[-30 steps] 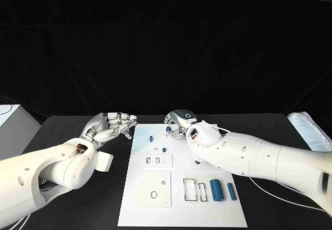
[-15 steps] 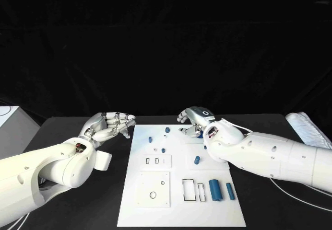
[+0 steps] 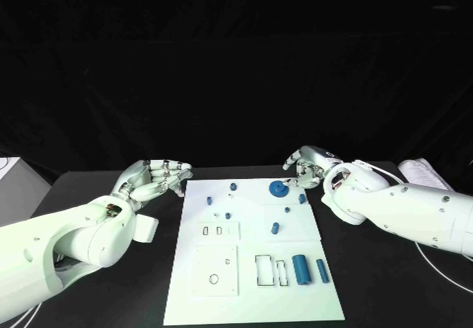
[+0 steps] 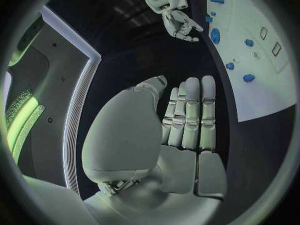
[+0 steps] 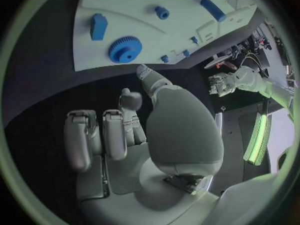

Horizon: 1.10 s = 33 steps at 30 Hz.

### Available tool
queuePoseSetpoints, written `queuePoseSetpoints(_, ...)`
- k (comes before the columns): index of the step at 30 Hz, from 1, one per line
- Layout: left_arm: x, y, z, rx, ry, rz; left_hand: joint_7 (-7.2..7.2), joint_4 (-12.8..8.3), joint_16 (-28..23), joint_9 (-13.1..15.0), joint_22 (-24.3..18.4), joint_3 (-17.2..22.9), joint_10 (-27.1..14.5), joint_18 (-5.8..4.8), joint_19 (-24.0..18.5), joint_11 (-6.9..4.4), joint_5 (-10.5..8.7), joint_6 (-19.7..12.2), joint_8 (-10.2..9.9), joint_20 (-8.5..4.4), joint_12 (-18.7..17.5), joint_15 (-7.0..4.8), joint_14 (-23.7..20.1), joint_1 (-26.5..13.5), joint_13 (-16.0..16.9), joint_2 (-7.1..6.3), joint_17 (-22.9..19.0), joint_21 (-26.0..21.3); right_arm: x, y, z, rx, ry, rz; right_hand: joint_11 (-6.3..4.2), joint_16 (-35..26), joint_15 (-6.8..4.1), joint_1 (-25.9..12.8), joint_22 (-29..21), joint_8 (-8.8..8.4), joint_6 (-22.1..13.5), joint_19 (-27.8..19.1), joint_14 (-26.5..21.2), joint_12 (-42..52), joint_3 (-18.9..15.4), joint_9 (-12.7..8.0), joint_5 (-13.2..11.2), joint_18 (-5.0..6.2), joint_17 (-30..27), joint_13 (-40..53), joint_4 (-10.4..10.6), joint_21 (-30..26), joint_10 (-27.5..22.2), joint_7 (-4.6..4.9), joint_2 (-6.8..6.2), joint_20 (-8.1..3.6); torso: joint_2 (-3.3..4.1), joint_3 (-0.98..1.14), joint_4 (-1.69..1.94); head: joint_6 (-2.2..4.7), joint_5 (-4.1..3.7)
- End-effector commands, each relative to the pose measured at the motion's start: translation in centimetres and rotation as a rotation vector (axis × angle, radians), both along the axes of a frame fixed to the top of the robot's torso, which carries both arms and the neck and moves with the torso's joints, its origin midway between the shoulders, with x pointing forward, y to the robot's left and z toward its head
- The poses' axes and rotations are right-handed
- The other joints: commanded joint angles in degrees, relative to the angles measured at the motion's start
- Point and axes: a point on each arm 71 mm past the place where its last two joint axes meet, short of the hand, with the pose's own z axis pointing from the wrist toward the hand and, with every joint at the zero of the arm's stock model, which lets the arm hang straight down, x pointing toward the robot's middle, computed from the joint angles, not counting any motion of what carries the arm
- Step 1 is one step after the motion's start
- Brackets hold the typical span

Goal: Assemble the parts on the task board

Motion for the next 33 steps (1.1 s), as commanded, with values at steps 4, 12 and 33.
queuePoseSetpoints(4,0.0,-0.3,0.1,-0.014,-0.001,-0.024,0.04,-0.13,0.37,0.08,0.10,0.29,-0.38,0.74,-0.54,-0.14,-0.37,-0.28,-0.23,-0.02,-0.27,0.00,-0.24,-0.06,0.06,0.03,0.09,0.36,0.5,-0.6,-1.2,0.001,0.151,-0.017,1.81,5.88,1.87,4.81,15.05,2.72,-3.55,5.99,5.82,33.13,-10.87,1.36,1.03,-2.13,14.84,34.40,6.40,3.87,8.14,1.47,2.71,2.03,0.04,-0.06,0.04,-0.20,0.07)
queuePoseSetpoints(12,0.0,-0.4,0.1,-0.013,-0.001,-0.026,0.04,-0.13,0.37,0.08,0.10,0.29,-0.38,0.74,-0.54,-0.14,-0.37,-0.28,-0.23,-0.02,-0.27,0.00,-0.24,-0.06,0.06,0.03,0.09,0.36,1.0,0.6,-2.2,-0.008,0.176,-0.021,1.94,6.12,2.07,5.64,15.05,3.58,-3.75,5.99,5.99,35.23,-10.74,1.60,2.33,-2.13,15.63,36.69,7.84,3.87,10.44,1.56,2.83,2.22,0.27,0.18,0.21,-0.42,-0.11)
queuePoseSetpoints(33,0.0,-0.4,0.0,-0.010,0.003,-0.025,0.08,-0.14,0.41,0.20,0.21,0.43,-0.47,0.75,-0.75,-0.10,-0.37,-0.37,-0.24,0.01,-0.25,0.02,-0.39,-0.01,0.07,-0.02,0.11,0.52,1.4,1.2,-2.9,0.002,0.162,-0.040,1.79,6.12,2.00,6.75,15.05,4.59,-2.80,5.99,5.99,35.23,-9.15,1.84,2.38,-2.13,15.63,36.69,8.74,3.87,10.44,1.36,4.01,2.24,0.45,0.42,0.27,-0.86,-0.03)
